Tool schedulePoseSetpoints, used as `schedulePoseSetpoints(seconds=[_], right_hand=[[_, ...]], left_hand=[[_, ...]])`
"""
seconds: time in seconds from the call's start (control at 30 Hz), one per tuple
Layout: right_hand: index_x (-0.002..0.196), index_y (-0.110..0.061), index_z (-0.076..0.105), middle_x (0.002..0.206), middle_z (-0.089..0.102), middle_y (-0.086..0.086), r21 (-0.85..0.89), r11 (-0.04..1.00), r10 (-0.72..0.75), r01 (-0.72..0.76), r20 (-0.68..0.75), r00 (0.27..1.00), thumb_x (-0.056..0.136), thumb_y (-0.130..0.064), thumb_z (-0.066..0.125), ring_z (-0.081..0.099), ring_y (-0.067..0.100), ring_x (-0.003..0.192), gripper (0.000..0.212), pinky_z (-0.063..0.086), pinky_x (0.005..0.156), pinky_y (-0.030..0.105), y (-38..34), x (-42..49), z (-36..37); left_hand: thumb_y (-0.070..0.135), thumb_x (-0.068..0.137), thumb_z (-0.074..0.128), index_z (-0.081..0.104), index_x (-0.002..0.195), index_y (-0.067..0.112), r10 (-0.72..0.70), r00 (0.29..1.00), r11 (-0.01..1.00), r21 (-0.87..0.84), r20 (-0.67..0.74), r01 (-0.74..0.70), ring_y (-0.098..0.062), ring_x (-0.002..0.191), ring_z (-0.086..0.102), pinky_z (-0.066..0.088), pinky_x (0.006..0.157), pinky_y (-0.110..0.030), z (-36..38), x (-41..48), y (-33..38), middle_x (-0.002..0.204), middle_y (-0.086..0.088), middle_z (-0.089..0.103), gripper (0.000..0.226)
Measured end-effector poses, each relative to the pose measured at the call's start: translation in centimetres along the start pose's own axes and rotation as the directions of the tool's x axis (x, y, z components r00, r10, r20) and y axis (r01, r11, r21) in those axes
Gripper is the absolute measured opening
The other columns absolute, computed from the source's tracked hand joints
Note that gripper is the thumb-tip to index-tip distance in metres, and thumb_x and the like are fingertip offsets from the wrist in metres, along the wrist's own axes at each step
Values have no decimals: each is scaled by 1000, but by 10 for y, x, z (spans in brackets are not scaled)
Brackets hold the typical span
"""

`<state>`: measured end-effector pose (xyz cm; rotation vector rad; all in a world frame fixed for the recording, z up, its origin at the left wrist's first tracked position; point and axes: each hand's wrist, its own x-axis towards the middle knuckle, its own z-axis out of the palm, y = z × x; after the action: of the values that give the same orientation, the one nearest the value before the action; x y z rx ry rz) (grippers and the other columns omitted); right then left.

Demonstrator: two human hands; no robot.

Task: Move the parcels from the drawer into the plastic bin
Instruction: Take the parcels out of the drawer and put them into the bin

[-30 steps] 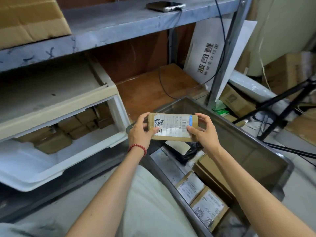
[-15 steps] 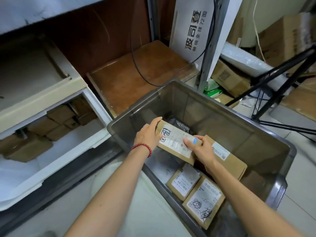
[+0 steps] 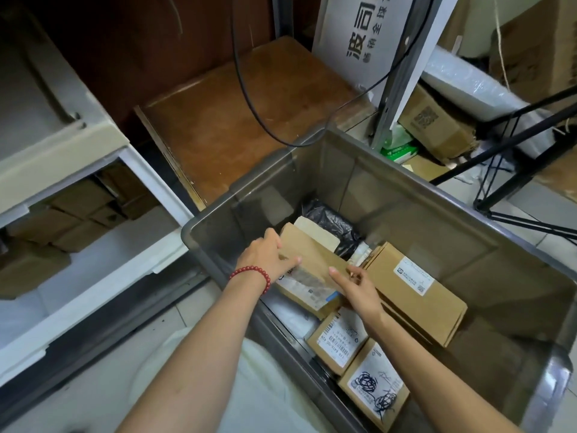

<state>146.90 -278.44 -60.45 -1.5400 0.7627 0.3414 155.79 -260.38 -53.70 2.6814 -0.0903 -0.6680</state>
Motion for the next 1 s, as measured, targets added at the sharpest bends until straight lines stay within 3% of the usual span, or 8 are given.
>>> schedulePoseSetpoints(seconds=[0.13, 0.27, 0.33, 0.4, 0.47, 0.63, 0.8, 1.0], right_hand=[[153, -10, 14, 137, 52, 16, 9, 996, 87, -87, -6, 996, 80, -42, 75, 59, 30, 116, 100, 47, 100, 46, 15, 8, 14], [148, -20, 26, 130, 49, 15, -11, 989, 148, -148, -5, 989, 75, -42, 79, 65, 30, 98, 93, 58, 61, 33, 21, 7, 30], [138, -21, 35, 128, 45, 15, 16, 988, 153, -153, -44, 987, 74, -39, 82, 66, 31, 91, 82, 58, 52, 32, 22, 8, 37], [127, -20, 39, 126, 45, 14, 20, 991, 133, -132, -67, 989, 75, -35, 82, 69, 32, 81, 68, 59, 51, 36, 23, 10, 41], [119, -19, 39, 124, 49, 15, -18, 993, 116, -117, -62, 991, 80, -29, 78, 69, 31, 72, 55, 59, 50, 37, 23, 13, 43], [123, -24, 41, 122, 53, 4, -157, 984, 82, -79, 14, 997, 88, -18, 68, 65, 24, 62, 45, 60, 54, 44, 20, 24, 56], [137, -29, 39, 120, 47, 9, -362, 932, 35, -28, 13, 999, 86, -27, 70, 65, 28, 84, 60, 60, 55, 43, 15, 32, 67], [136, -31, 40, 125, 43, 13, -430, 903, 22, -9, 26, 999, 93, -15, 58, 59, 42, 104, 49, 60, 67, 49, 24, 31, 70]], left_hand=[[47, 84, 66, 39, 98, 21, -45, 999, 999, 27, 23, 44, -19, 84, 55, 42, 66, -30, -1, 11, -4, 95, 1, 54, 40], [27, 86, 69, 40, 119, 19, -71, 991, 997, 23, 116, 69, -21, 83, 54, 45, 69, -32, -6, 21, -9, 106, -6, 58, 45], [21, 86, 68, 39, 127, 20, -47, 990, 999, 32, 129, 43, -20, 83, 54, 45, 69, -31, -6, 27, -13, 111, -7, 59, 50], [15, 89, 63, 40, 131, 23, -14, 993, 994, 112, 118, 1, -20, 87, 56, 45, 70, -32, -7, 30, -14, 114, -6, 60, 49], [10, 90, 57, 43, 134, 28, 14, 995, 961, 274, 102, -41, -22, 102, 58, 44, 83, -36, -6, 32, -13, 122, -3, 58, 49], [19, 91, 53, 48, 129, 25, 110, 993, 849, 523, -37, -75, -23, 111, 54, 37, 94, -42, -2, 34, -10, 119, -1, 60, 39], [35, 94, 50, 49, 129, 23, 144, 983, 870, 487, -114, -71, -26, 117, 50, 35, 97, -46, -10, 30, -12, 123, -2, 58, 37], [38, 94, 48, 49, 129, 24, 130, 984, 916, 394, -124, -71, -26, 117, 50, 38, 97, -46, -11, 28, -13, 123, -2, 59, 38]])
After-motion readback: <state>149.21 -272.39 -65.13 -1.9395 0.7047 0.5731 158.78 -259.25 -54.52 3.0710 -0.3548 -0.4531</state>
